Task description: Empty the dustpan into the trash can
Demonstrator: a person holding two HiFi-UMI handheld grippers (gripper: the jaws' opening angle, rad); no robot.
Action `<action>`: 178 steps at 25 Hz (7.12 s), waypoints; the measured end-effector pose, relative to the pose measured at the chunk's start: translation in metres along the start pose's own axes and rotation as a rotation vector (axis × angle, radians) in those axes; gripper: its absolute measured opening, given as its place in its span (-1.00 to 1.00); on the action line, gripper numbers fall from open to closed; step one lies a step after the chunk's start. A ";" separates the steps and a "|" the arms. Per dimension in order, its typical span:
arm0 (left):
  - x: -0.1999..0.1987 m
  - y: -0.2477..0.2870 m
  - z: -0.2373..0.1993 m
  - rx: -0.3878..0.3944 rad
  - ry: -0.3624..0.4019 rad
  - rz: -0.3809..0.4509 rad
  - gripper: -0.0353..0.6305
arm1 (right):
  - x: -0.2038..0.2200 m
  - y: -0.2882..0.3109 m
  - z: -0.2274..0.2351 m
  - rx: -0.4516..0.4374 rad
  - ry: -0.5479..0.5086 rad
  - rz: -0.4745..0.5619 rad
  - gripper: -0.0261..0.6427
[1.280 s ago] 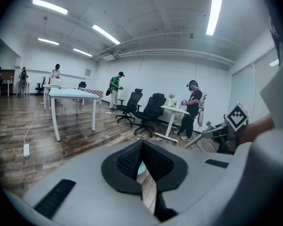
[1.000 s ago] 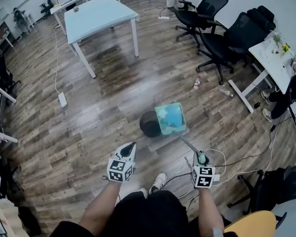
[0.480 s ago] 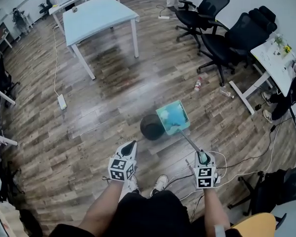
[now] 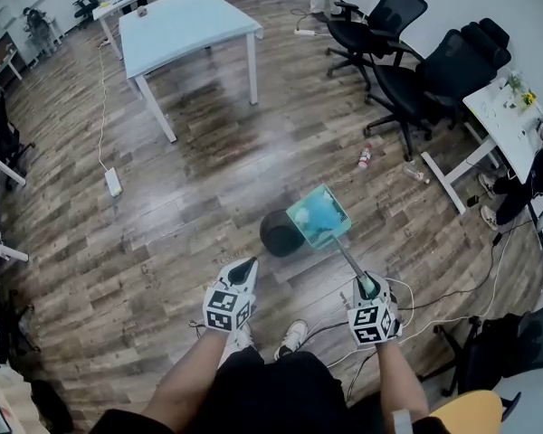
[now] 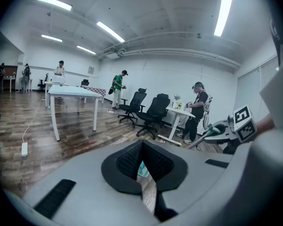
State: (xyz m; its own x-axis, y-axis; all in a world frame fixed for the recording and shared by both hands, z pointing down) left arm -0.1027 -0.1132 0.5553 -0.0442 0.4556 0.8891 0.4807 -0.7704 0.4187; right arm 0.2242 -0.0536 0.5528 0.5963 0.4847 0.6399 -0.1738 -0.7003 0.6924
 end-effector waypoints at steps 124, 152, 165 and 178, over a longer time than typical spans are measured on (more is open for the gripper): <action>0.044 -0.051 -0.041 -0.006 -0.026 -0.046 -0.86 | -0.078 0.033 -0.155 -0.133 -1.694 -0.300 -0.61; 0.027 -0.031 -0.015 0.054 0.040 -0.056 -0.86 | -0.032 -0.028 -0.019 0.034 0.535 0.022 -0.62; 0.024 -0.008 0.034 0.142 0.080 -0.071 -0.86 | 0.033 -0.062 -0.026 0.182 0.669 0.015 -0.62; 0.051 0.013 0.055 0.144 0.093 -0.156 -0.86 | 0.106 -0.004 -0.037 0.150 0.798 -0.150 -0.62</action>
State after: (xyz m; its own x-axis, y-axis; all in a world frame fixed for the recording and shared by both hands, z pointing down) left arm -0.0510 -0.0753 0.5957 -0.2048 0.5159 0.8318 0.5818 -0.6193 0.5273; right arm 0.2595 0.0198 0.6306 -0.1407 0.7655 0.6279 0.0035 -0.6338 0.7735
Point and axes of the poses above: the fingertips, and each gripper's own axes: y forward along the fingers, z to its right, x out of its underside, the point moved 9 cm from there along -y, backward along the fingers, and after that the axes turned 7 degrees about -x, right-handed, at the moved point
